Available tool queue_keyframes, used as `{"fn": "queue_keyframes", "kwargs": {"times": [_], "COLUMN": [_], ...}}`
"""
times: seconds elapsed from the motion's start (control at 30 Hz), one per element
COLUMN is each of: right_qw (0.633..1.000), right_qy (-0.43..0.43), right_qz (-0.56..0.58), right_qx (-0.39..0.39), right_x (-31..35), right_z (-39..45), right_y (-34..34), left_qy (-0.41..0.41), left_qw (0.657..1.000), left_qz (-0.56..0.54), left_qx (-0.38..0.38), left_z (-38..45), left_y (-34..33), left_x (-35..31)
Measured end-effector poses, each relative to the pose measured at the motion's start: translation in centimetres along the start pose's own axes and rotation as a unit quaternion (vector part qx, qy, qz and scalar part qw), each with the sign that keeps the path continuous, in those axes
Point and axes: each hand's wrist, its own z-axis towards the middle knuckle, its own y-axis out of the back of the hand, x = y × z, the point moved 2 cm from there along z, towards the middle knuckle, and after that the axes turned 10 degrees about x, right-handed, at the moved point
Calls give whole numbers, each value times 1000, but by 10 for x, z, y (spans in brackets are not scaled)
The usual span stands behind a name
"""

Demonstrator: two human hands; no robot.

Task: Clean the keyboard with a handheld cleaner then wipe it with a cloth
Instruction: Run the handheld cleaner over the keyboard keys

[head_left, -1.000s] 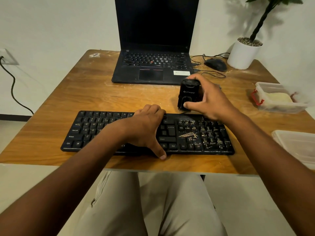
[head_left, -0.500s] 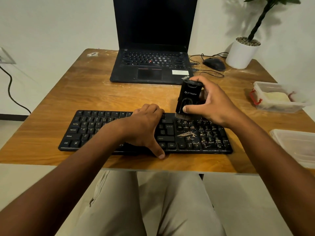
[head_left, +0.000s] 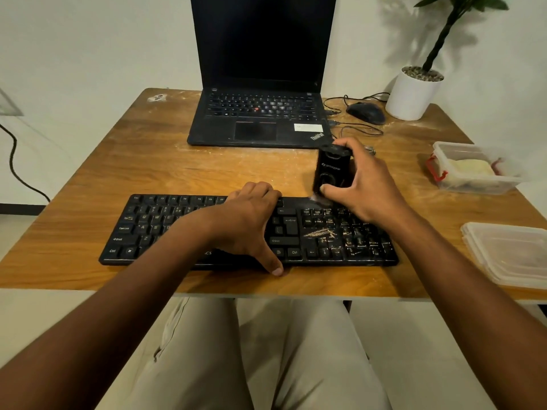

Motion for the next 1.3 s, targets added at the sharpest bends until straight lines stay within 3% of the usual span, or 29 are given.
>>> {"fn": "queue_keyframes", "kwargs": {"times": [0.1,0.23,0.4,0.57,0.7,0.9,1.2,1.3], "right_qw": [999,990,978,991,987,983,980,985], "right_qy": [-19,-24,-18,-43,-69,-57,-82,-58], "right_qz": [-16,86,173,77,22,77,31,74], "right_qx": [-48,-108,-112,-97,-142,-157,-178,-146], "right_x": [-8,5,29,23,18,37,21,31], "right_z": [-3,-15,-26,-41,-51,-45,-50,-48], "right_y": [11,9,-22,-26,-7,-32,-6,-19], "left_qy": [2,3,7,8,7,10,11,10], "left_qw": [1000,1000,1000,1000,1000,1000,1000,1000], "left_qz": [2,3,-6,-4,7,3,15,7], "left_qx": [1,-2,-6,-10,-8,-11,-4,-10], "left_z": [0,-1,-1,-3,-4,-6,-5,-5], "left_y": [-1,-1,0,1,0,1,0,0], "left_x": [0,-1,-2,-3,-3,-4,-3,-4]}}
